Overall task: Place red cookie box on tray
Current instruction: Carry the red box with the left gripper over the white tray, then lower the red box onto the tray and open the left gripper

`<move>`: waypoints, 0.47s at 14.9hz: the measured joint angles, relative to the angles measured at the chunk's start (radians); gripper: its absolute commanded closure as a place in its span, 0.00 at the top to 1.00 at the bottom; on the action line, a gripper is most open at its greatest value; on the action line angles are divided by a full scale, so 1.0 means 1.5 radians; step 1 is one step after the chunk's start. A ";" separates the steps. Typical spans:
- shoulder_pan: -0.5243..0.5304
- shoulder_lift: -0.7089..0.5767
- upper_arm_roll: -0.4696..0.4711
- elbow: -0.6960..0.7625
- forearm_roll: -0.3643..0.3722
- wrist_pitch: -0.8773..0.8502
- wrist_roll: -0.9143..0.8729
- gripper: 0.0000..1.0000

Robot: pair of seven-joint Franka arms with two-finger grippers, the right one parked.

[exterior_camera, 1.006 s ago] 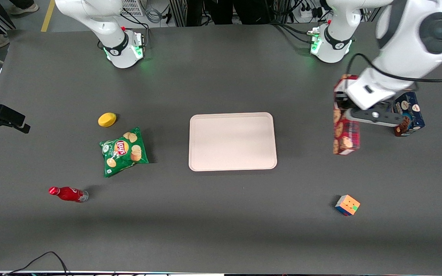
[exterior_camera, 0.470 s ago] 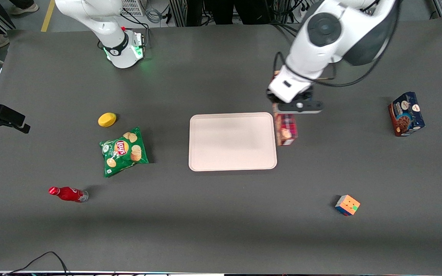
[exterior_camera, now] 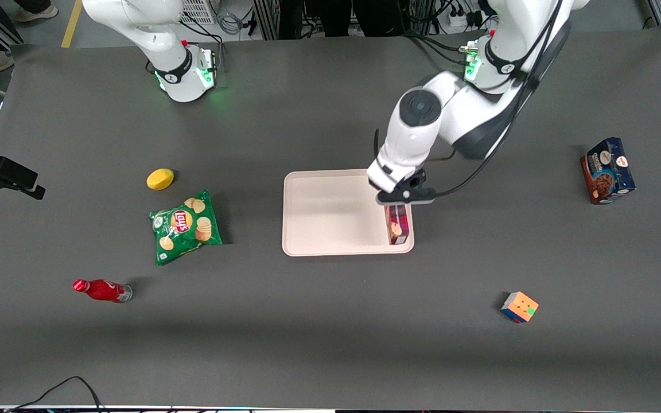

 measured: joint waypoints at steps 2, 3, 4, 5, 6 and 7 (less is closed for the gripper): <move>-0.003 0.059 0.000 0.002 0.053 0.029 -0.039 0.00; -0.003 0.080 0.000 0.003 0.066 0.038 -0.044 0.00; -0.003 0.096 0.001 0.004 0.079 0.044 -0.047 0.00; -0.003 0.107 0.001 0.004 0.090 0.046 -0.048 0.00; -0.003 0.114 0.001 0.005 0.098 0.047 -0.050 0.00; -0.003 0.119 0.002 0.005 0.103 0.048 -0.050 0.00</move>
